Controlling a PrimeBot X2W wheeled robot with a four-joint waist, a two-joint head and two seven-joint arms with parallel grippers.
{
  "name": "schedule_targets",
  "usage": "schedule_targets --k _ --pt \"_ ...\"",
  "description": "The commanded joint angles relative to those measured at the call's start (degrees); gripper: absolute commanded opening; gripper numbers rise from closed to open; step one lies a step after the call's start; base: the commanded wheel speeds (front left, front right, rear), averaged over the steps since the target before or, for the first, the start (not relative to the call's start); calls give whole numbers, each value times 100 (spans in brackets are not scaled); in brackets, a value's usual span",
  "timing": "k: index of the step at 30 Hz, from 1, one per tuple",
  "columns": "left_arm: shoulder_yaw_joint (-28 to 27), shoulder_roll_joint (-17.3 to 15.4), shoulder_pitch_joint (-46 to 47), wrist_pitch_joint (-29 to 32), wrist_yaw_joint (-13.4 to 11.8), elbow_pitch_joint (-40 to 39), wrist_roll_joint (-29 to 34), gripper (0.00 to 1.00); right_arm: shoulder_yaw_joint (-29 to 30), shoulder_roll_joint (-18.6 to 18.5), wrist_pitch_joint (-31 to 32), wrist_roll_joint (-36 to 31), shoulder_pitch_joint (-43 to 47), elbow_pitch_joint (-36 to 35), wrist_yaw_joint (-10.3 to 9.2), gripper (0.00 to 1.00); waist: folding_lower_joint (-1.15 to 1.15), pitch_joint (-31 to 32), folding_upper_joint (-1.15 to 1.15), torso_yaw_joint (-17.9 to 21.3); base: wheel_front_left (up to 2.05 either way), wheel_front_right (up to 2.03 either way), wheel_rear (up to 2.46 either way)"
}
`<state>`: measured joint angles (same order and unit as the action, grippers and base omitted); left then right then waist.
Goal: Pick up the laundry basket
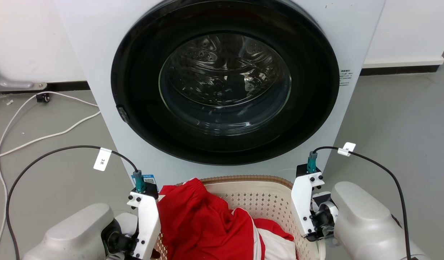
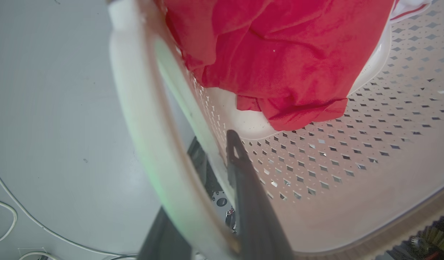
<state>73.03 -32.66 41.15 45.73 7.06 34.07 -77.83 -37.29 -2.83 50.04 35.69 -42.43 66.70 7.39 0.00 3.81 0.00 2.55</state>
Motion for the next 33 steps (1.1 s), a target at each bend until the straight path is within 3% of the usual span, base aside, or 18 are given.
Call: schedule_targets --k 1,33 --pt "27 6 75 41 71 -47 5 0 -49 -8 32 31 17 -45 19 0 0 -9 0 18 0 0 0" --pt "33 -29 231 10 72 -39 33 0 -340 -2 -43 410 -188 152 24 0 0 -131 0 72 0 0 0"
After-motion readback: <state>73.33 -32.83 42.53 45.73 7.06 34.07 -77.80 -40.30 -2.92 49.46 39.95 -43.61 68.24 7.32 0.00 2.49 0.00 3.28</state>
